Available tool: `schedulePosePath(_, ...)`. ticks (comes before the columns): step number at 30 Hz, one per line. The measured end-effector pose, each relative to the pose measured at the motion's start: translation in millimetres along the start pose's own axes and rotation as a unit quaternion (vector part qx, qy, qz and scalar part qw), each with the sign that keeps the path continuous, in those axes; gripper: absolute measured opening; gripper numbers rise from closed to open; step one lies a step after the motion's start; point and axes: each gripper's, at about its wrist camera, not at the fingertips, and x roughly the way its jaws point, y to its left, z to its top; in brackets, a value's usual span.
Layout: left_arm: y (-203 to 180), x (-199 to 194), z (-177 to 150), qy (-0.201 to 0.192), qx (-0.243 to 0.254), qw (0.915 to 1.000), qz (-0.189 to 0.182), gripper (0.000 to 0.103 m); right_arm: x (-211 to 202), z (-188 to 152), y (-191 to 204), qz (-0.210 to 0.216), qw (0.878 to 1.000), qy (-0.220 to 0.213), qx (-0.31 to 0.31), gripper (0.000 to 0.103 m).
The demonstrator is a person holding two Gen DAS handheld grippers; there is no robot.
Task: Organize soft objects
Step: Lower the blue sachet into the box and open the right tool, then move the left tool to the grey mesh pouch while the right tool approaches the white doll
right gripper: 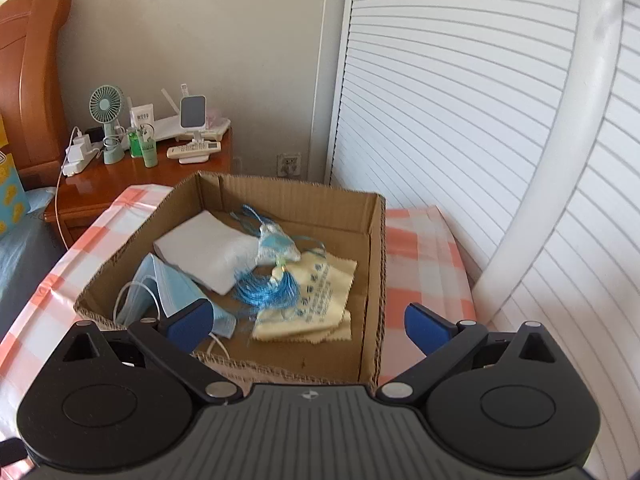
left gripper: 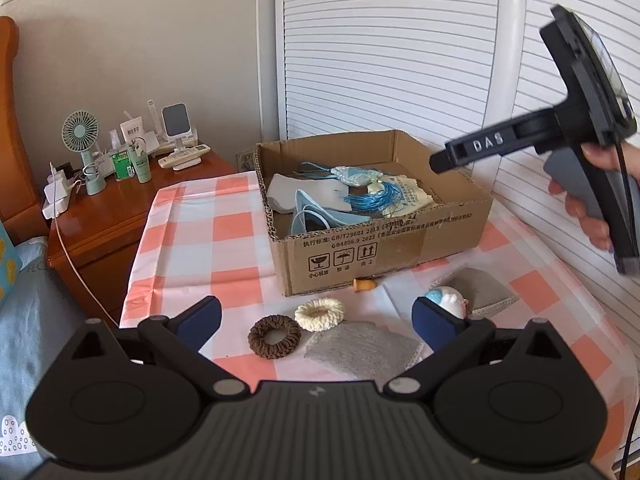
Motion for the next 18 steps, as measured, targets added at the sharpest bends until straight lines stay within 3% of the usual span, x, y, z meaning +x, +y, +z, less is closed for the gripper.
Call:
schedulePosePath(4, -1, 0, -3, 0.002, -0.003, 1.0, -0.005, 0.101, -2, -37, -1, -0.02, 1.0, 0.016, 0.008, 0.103)
schedulePosePath(8, -2, 0, -5, 0.003, 0.002, 1.0, 0.002, 0.101, -2, -66, -7, -0.013, 0.998, 0.038, 0.042, 0.103)
schedulePosePath(18, -4, 1, -11, 0.005, 0.012, 0.9999, 0.003, 0.101, 9, -101, 5, -0.02, 0.997, 0.071, 0.022, 0.103)
